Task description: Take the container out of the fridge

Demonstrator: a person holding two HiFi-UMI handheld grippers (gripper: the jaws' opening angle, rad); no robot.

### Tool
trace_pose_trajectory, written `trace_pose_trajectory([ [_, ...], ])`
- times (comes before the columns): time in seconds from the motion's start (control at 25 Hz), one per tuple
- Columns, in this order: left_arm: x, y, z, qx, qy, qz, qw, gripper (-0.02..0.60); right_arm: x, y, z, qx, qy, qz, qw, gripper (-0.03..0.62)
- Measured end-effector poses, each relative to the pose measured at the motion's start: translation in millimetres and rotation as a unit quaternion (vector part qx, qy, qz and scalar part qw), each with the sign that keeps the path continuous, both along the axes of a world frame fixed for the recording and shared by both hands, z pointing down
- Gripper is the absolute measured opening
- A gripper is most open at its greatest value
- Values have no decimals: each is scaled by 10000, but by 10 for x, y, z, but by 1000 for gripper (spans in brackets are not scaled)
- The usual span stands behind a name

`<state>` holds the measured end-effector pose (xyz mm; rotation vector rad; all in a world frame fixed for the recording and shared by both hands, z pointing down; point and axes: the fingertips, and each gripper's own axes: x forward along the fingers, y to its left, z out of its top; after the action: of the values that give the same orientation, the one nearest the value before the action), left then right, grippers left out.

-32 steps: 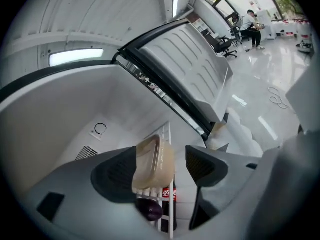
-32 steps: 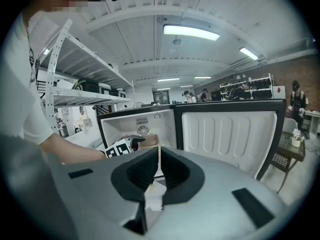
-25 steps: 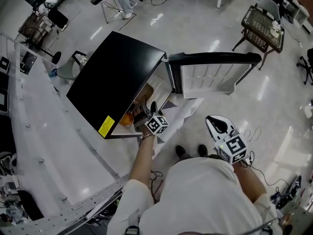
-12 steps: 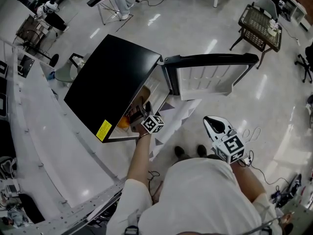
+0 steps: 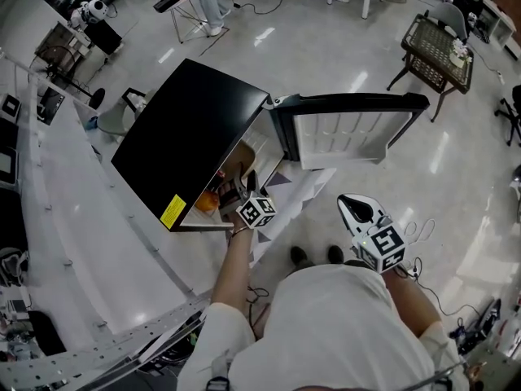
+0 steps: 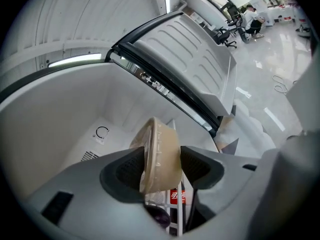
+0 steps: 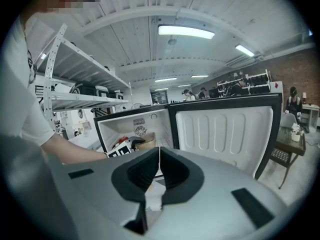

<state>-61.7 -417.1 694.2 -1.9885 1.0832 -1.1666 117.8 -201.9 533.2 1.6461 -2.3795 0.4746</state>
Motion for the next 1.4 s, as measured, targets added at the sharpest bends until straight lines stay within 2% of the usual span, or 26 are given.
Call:
trace_pose_trajectory([
  [0.24,99,221,-243,-49,466,29,9989,227,28,43,-4,0,-44,-144,9999,12],
  [0.44,136,438,-399,-73,714,38,9974,225,-25,71,-16,61,-99,-395,9992,12],
  [0.92,278,1061,-664,-396,1564,-78,9869,225,-55,185,-54,109,-159,-994,9949,12],
  [1.12,256,1282,-817,-460,2017,-294,9779,225,-77,233,-33,109,-193,-1269,9917,12],
  [1.4,212,1659,-1113,-463,2877,-663,9543,225,-68,290,0,84,-239,-1687,9853,12],
])
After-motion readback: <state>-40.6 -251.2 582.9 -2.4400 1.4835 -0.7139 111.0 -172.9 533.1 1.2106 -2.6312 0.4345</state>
